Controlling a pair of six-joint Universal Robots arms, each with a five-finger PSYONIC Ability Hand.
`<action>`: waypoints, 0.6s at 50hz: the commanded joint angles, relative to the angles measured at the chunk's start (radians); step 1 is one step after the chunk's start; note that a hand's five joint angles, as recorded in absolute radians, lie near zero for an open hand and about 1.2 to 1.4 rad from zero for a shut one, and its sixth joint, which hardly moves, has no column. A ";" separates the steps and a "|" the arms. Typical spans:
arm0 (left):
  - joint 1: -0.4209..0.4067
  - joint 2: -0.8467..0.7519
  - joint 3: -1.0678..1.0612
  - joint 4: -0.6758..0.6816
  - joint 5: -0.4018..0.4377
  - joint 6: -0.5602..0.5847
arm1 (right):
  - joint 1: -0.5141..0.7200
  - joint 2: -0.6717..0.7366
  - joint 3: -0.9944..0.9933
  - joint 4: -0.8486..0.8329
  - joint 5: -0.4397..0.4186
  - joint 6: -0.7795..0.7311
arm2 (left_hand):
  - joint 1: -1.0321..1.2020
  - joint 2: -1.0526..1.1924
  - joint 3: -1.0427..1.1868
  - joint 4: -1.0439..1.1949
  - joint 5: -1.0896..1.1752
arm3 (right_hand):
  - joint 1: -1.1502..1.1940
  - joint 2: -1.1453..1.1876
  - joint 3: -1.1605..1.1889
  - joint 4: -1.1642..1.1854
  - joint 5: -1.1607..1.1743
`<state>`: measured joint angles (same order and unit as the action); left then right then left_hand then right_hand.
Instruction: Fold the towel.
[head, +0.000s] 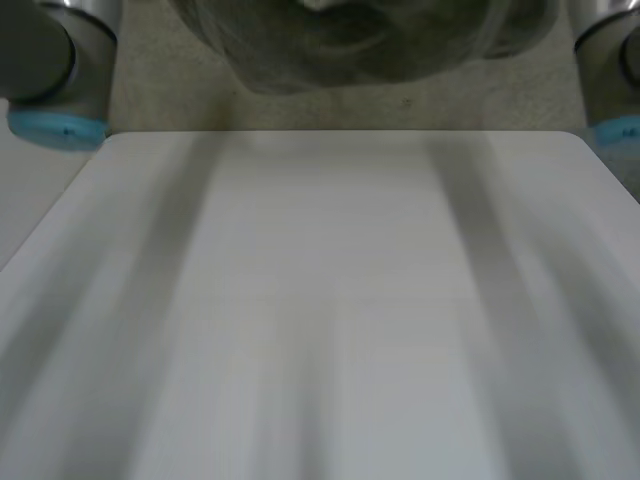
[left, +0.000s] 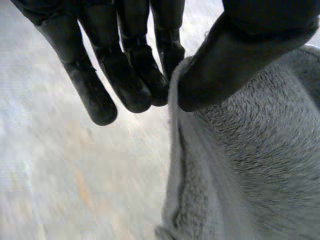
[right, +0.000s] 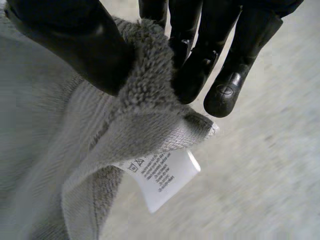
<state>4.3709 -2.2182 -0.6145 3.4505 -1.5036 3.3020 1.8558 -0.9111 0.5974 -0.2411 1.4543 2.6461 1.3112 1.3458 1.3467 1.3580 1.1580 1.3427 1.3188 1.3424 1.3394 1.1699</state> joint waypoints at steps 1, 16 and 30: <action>0.006 -0.012 -0.299 0.004 0.009 0.008 | -0.012 -0.005 0.296 0.055 -0.100 -0.009 | 0.085 0.050 0.050 0.038 0.064 | 0.054 0.077 0.054 0.057 0.052; 0.030 0.035 -0.844 0.068 0.045 0.017 | -0.078 -0.130 0.926 0.045 -0.181 -0.163 | 0.085 0.050 0.050 0.038 0.064 | 0.054 0.077 0.054 0.057 0.052; 0.041 0.091 -1.035 0.147 0.051 0.156 | -0.122 -0.132 1.022 0.043 -0.181 -0.172 | 0.085 0.050 0.050 0.038 0.064 | -0.535 -0.512 -0.535 -0.532 -0.537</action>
<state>4.4084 -2.1309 -1.6224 3.5657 -1.4499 3.4201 1.7370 -1.0438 1.6301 -0.1991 1.2708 2.4622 1.3113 1.3458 1.3467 1.3582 1.1598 0.9882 1.0018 1.0039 1.0064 0.8215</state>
